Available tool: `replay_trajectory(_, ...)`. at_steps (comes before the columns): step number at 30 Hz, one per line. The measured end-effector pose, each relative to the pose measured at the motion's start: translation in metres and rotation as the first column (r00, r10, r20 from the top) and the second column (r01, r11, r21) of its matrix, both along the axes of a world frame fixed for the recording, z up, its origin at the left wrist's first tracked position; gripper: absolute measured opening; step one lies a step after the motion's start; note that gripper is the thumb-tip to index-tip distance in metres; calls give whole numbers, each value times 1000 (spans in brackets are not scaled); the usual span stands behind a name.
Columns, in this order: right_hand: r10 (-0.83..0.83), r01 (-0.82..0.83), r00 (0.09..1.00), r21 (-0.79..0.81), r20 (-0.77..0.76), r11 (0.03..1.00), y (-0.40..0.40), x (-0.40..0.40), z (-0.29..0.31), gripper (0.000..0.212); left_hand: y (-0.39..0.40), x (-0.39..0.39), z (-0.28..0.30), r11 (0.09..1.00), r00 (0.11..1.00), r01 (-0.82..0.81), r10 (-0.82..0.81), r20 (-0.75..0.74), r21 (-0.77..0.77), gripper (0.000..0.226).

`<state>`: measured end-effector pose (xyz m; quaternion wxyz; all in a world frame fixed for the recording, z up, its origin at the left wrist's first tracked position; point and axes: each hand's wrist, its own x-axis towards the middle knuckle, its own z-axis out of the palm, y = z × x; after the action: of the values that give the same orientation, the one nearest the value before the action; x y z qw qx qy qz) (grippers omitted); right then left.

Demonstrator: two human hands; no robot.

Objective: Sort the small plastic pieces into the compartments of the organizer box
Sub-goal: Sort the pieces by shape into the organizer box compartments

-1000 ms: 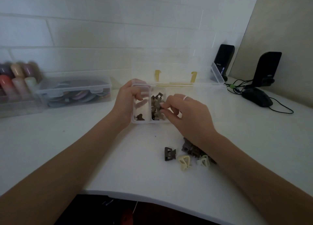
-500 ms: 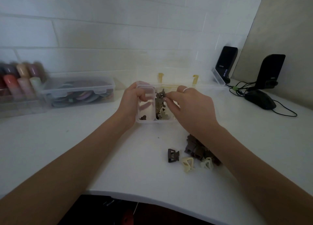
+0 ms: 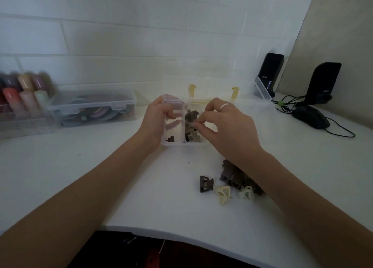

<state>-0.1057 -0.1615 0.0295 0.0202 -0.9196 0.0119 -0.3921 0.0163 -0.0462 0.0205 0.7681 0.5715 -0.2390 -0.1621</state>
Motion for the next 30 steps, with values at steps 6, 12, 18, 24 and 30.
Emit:
replay_trajectory(6,-32,33,999,-40,30,999,3,-3,1,15,0,-1,0,1000,1000,-5,5,-4,0,38)
replay_trajectory(12,10,-13,999,-60,-48,998,1,-4,0,31,0,0,-1,1000,1000,2,-3,-12,-9,38)
replay_trajectory(18,187,-180,979,78,-85,981,-2,-13,10,20,0,1,-1,1000,1000,3,-3,-3,-18,37)
replay_trajectory(24,235,-230,678,104,-696,968,7,-36,30,43,-1,1,-1,1000,1000,-11,11,2,-14,37)
replay_trajectory(30,202,-176,605,118,-770,977,11,-37,25,36,0,3,-2,1000,1000,-7,7,-3,-24,37)
